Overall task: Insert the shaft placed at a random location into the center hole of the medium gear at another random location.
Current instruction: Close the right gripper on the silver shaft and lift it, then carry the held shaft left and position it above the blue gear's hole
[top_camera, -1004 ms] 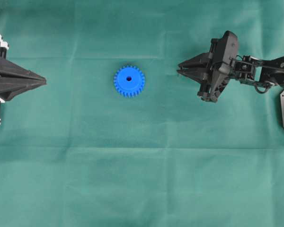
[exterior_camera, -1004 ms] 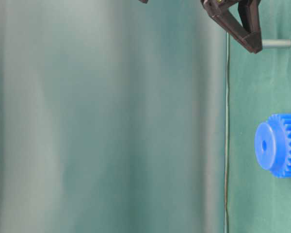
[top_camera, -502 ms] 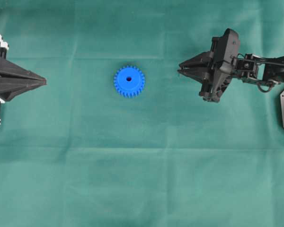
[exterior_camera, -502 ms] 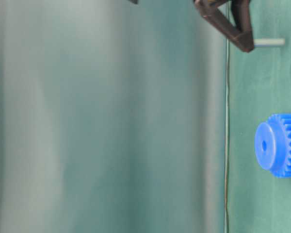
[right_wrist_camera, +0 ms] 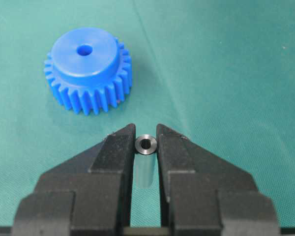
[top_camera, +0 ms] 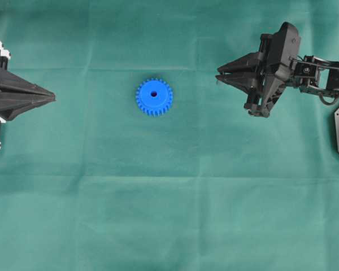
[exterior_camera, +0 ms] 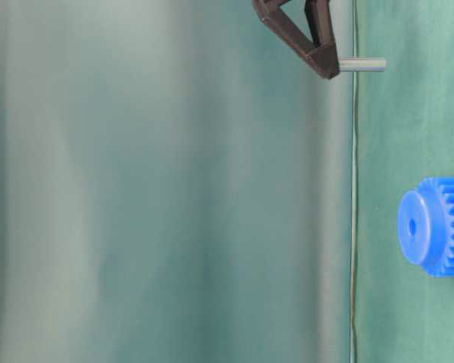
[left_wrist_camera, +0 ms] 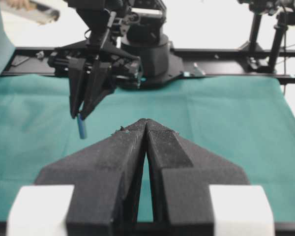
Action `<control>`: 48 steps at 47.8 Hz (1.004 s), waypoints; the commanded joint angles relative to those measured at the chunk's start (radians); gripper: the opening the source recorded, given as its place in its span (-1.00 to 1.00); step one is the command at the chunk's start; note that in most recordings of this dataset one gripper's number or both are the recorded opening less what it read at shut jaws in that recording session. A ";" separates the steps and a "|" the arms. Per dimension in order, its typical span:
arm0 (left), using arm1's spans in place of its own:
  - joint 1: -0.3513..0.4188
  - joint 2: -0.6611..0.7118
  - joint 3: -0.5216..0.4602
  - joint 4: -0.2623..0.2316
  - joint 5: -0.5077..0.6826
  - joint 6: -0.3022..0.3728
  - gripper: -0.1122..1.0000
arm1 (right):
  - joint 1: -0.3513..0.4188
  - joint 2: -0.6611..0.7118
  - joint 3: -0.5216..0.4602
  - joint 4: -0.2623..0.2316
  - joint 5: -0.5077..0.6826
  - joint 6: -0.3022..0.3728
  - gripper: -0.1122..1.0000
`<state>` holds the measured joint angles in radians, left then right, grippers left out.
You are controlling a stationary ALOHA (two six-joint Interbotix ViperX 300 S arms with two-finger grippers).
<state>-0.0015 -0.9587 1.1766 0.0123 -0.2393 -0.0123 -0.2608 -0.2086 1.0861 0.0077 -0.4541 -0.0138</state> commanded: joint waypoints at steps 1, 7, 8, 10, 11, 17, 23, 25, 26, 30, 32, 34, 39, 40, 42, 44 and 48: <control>0.000 0.009 -0.012 0.002 -0.005 -0.002 -0.80 | 0.002 -0.011 -0.023 0.000 -0.003 -0.005 -0.55; 0.000 0.009 -0.012 0.002 -0.005 -0.002 -0.80 | 0.002 -0.009 -0.026 -0.002 -0.003 -0.005 -0.55; 0.000 0.009 -0.012 0.002 -0.005 -0.002 -0.80 | 0.003 -0.009 -0.026 -0.002 -0.003 -0.005 -0.55; 0.000 0.009 -0.012 0.003 -0.005 -0.002 -0.80 | 0.002 -0.008 -0.028 0.000 -0.006 -0.005 -0.55; 0.000 0.009 -0.011 0.002 -0.005 -0.002 -0.80 | 0.003 -0.008 -0.029 0.000 -0.006 -0.003 -0.55; 0.000 0.009 -0.011 0.002 -0.003 -0.002 -0.80 | 0.005 0.008 -0.046 0.000 -0.006 0.000 -0.55; 0.000 0.009 -0.012 0.002 -0.005 -0.002 -0.80 | 0.020 0.044 -0.087 0.000 -0.002 0.000 -0.55; 0.000 0.009 -0.012 0.002 -0.005 -0.002 -0.80 | 0.026 0.063 -0.107 0.000 -0.002 0.000 -0.55; 0.000 0.009 -0.012 0.002 -0.005 -0.002 -0.80 | 0.029 0.071 -0.118 -0.002 0.000 -0.002 -0.55; 0.000 0.009 -0.011 0.002 -0.005 -0.002 -0.80 | 0.038 0.101 -0.153 -0.002 0.003 -0.003 -0.55; 0.000 0.009 -0.012 0.002 -0.005 -0.002 -0.80 | 0.044 0.115 -0.173 -0.003 0.006 -0.003 -0.55; 0.000 0.009 -0.011 0.002 -0.003 -0.002 -0.80 | 0.049 0.129 -0.193 -0.002 0.009 -0.005 -0.55; 0.000 0.009 -0.012 0.002 -0.005 -0.002 -0.80 | 0.058 0.169 -0.249 -0.003 0.025 -0.006 -0.55; 0.000 0.009 -0.011 0.002 -0.005 -0.002 -0.80 | 0.060 0.175 -0.259 -0.002 0.028 -0.006 -0.55; 0.000 0.009 -0.012 0.002 -0.005 -0.002 -0.80 | 0.063 0.187 -0.278 -0.003 0.034 -0.006 -0.55; 0.000 0.009 -0.011 0.002 -0.005 -0.002 -0.80 | 0.066 0.199 -0.296 -0.003 0.037 -0.008 -0.55; 0.000 0.009 -0.011 0.002 -0.005 -0.002 -0.80 | 0.072 0.221 -0.330 -0.003 0.046 -0.008 -0.55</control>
<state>-0.0015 -0.9572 1.1766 0.0123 -0.2378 -0.0123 -0.1963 0.0107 0.8084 0.0061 -0.4188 -0.0138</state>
